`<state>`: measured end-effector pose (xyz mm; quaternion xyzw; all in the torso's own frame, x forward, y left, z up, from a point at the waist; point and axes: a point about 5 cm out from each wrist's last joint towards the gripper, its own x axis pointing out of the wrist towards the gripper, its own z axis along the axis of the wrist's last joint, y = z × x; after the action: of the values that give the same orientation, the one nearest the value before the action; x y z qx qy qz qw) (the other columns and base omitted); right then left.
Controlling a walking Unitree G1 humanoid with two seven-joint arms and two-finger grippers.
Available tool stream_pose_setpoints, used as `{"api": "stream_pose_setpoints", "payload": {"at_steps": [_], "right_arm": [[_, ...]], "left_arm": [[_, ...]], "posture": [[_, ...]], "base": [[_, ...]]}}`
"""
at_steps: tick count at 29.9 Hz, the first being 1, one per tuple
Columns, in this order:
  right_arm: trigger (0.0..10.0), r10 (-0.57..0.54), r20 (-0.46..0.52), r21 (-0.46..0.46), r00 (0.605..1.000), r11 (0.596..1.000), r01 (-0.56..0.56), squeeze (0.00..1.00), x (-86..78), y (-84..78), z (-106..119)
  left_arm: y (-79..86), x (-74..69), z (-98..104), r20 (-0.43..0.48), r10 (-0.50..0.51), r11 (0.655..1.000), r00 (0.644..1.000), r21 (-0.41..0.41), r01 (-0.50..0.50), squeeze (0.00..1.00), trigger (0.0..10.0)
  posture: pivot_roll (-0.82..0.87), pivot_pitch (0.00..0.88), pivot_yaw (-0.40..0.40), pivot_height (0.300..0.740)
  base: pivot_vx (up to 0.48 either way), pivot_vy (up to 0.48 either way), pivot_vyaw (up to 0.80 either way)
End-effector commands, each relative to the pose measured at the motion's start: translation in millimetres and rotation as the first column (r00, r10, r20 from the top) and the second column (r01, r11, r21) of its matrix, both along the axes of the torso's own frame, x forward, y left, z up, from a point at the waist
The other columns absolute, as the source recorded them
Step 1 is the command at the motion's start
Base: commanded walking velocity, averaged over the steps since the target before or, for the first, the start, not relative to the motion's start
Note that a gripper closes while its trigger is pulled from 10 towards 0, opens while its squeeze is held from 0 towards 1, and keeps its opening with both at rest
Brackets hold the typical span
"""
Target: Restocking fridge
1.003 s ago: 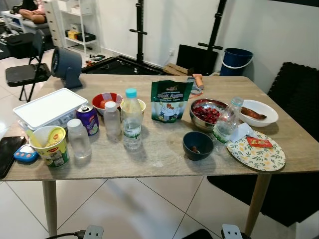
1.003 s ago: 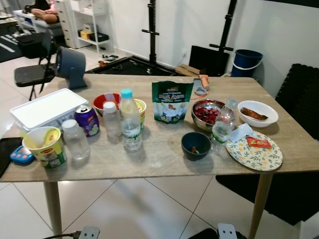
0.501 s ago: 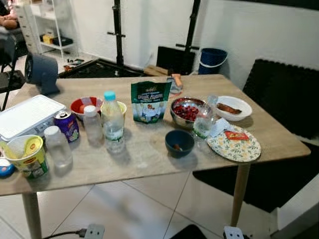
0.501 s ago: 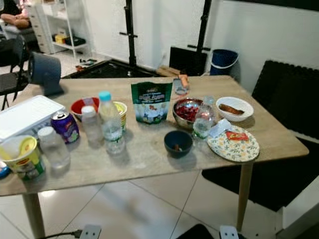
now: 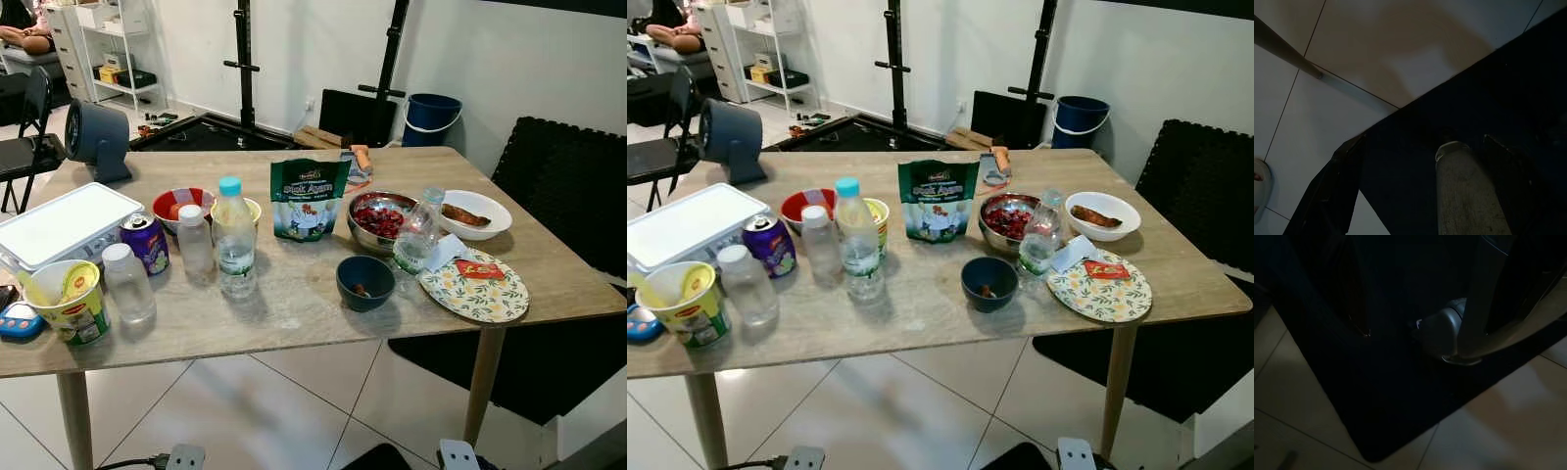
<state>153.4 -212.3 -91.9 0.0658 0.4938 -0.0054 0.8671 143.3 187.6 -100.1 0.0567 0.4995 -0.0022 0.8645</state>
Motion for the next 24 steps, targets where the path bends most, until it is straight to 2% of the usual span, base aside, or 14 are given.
{"api": "stream_pose_setpoints", "payload": {"at_steps": [1,8,10,12,13,14,16,17,18,19,20,21,23,24], "right_arm": [[10.0,0.002,0.039,0.023,0.999,1.000,-0.003,0.00,5.1,-3.0,4],[10.0,0.105,0.115,0.154,0.988,0.980,-0.122,0.00,12.4,6.3,9],[10.0,0.155,0.152,0.228,0.976,0.956,-0.187,0.00,15.5,10.5,13],[10.0,0.225,0.242,0.369,0.944,0.878,-0.304,0.00,24.8,12.9,24],[10.0,0.225,0.242,0.369,0.944,0.878,-0.304,0.00,24.8,12.9,24],[10.0,0.248,0.293,0.432,0.923,0.827,-0.359,0.00,30.4,11.3,32],[10.0,0.248,0.293,0.432,0.923,0.827,-0.359,0.00,30.4,11.3,32],[10.0,0.269,0.331,0.473,0.904,0.782,-0.406,0.00,34.3,9.8,38],[10.0,0.269,0.331,0.473,0.904,0.782,-0.406,0.00,34.3,9.8,38],[10.0,0.324,0.370,0.500,0.871,0.720,-0.480,0.00,37.2,7.1,46],[10.0,0.324,0.370,0.500,0.871,0.720,-0.480,0.00,37.2,7.1,46],[10.0,0.380,0.402,0.515,0.833,0.658,-0.549,0.00,39.5,4.8,52],[10.0,0.380,0.402,0.515,0.833,0.658,-0.549,0.00,39.5,4.8,52],[10.0,0.447,0.421,0.510,0.789,0.603,-0.614,0.00,41.1,2.6,58]], "left_arm": [[-0.4,-5.7,-2,-0.025,-0.007,1.000,1.000,0.000,0.007,0.00,10.0],[-0.3,-6.9,-3,-0.028,-0.009,1.000,1.000,0.000,0.009,0.00,10.0],[0.1,-6.8,-3,-0.028,-0.009,1.000,1.000,0.001,0.009,0.00,10.0],[1.3,-6.3,-2,-0.027,-0.011,1.000,1.000,0.003,0.011,0.00,10.0],[1.3,-6.3,-2,-0.027,-0.011,1.000,1.000,0.003,0.011,0.00,10.0],[1.7,-5.7,-2,-0.026,-0.012,1.000,1.000,0.004,0.013,0.00,10.0],[1.7,-5.7,-2,-0.026,-0.012,1.000,1.000,0.004,0.013,0.00,10.0],[2.3,-5.4,-2,-0.025,-0.014,1.000,1.000,0.005,0.014,0.00,10.0],[2.3,-5.4,-2,-0.025,-0.014,1.000,1.000,0.005,0.014,0.00,10.0],[2.8,-4.9,-2,-0.024,-0.015,1.000,1.000,0.007,0.015,0.00,10.0],[2.8,-4.9,-2,-0.024,-0.015,1.000,1.000,0.007,0.015,0.00,10.0],[3.5,-4.6,-1,-0.023,-0.014,1.000,1.000,0.008,0.015,0.00,10.0],[3.5,-4.6,-1,-0.023,-0.014,1.000,1.000,0.008,0.015,0.00,10.0],[4.1,-4.4,-1,-0.023,-0.013,1.000,1.000,0.008,0.013,0.00,10.0]], "posture": [[-0.05,0.003,-0.028,0.740],[-0.05,0.003,-0.027,0.740],[-0.05,0.002,-0.028,0.740],[-0.06,0.000,-0.024,0.740],[-0.06,0.000,-0.024,0.740],[-0.06,0.000,-0.024,0.740],[-0.06,0.000,-0.024,0.740],[-0.06,0.000,-0.020,0.740],[-0.06,0.000,-0.020,0.740],[-0.06,0.000,-0.020,0.740],[-0.06,0.000,-0.020,0.740],[-0.06,0.000,-0.019,0.740],[-0.06,0.000,-0.019,0.740],[-0.06,0.001,-0.019,0.740]], "base": [[0.000,0.000,0.00],[0.000,0.000,0.00],[0.000,0.000,0.00],[0.000,0.000,0.00],[0.000,0.000,0.00],[0.000,0.000,0.00],[0.000,0.000,0.00],[0.000,0.000,0.00],[0.000,0.000,0.00],[0.000,0.000,0.00],[0.000,0.000,0.00],[0.000,0.000,0.00],[0.000,0.000,0.00],[0.000,0.000,0.00]]}}
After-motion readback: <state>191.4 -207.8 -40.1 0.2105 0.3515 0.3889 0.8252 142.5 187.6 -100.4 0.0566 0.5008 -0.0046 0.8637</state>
